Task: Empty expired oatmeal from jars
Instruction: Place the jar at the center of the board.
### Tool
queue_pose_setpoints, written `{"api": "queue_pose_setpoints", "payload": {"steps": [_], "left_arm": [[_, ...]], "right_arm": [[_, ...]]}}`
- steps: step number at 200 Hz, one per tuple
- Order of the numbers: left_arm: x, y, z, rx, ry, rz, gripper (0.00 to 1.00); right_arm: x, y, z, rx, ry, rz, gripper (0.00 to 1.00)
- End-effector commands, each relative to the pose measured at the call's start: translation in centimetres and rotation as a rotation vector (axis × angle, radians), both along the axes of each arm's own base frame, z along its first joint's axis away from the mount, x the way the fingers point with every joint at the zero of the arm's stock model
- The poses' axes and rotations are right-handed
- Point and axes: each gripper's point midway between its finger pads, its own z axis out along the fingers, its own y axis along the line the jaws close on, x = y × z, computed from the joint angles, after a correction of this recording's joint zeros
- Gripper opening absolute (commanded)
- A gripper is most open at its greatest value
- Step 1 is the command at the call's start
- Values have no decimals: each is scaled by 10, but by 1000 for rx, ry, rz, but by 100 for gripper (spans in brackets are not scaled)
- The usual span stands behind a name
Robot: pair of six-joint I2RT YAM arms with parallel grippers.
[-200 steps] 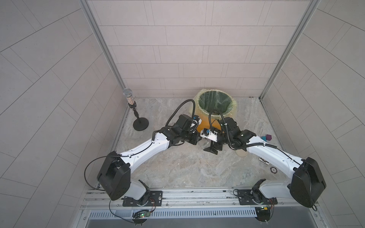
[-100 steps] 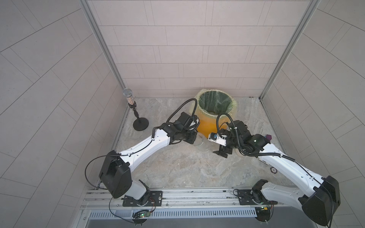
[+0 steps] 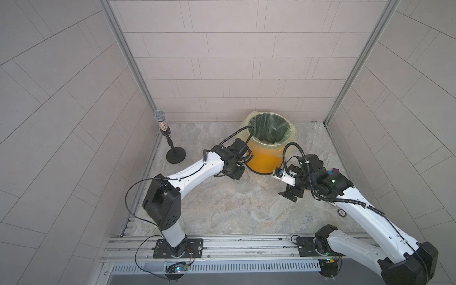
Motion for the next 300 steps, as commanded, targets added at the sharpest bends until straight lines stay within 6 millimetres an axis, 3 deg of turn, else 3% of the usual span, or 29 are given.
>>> {"api": "queue_pose_setpoints", "payload": {"steps": [1,44,121,143,167,195,223,247,255,300], "left_arm": [[3,13,14,68,-19,-4,0],[15,25,0,152,-64,22,0],[29,17,-21,150,-84,45,0],[29,16,-22,149,-83,48,15],[29,17,-18,144,-97,51,51],[31,14,-6,112,-124,56,71],[35,12,11,78,-156,69,78],[38,13,38,38,-218,96,90],[41,16,51,22,-256,115,99],[50,52,122,-59,-545,287,100]], "right_arm": [[-11,-7,-6,-17,33,1,99],[-15,-11,-13,-17,59,-12,100],[-19,-11,-21,-9,92,-23,100],[-19,-12,-22,-14,93,-27,100],[-20,-13,-24,-14,100,-28,99],[-16,-13,-23,-7,88,-48,100],[-12,-14,-17,0,55,-67,100],[-8,-17,-13,8,31,-101,100],[-5,-18,-12,6,16,-116,100],[18,-33,-5,19,-86,-266,99]]}}
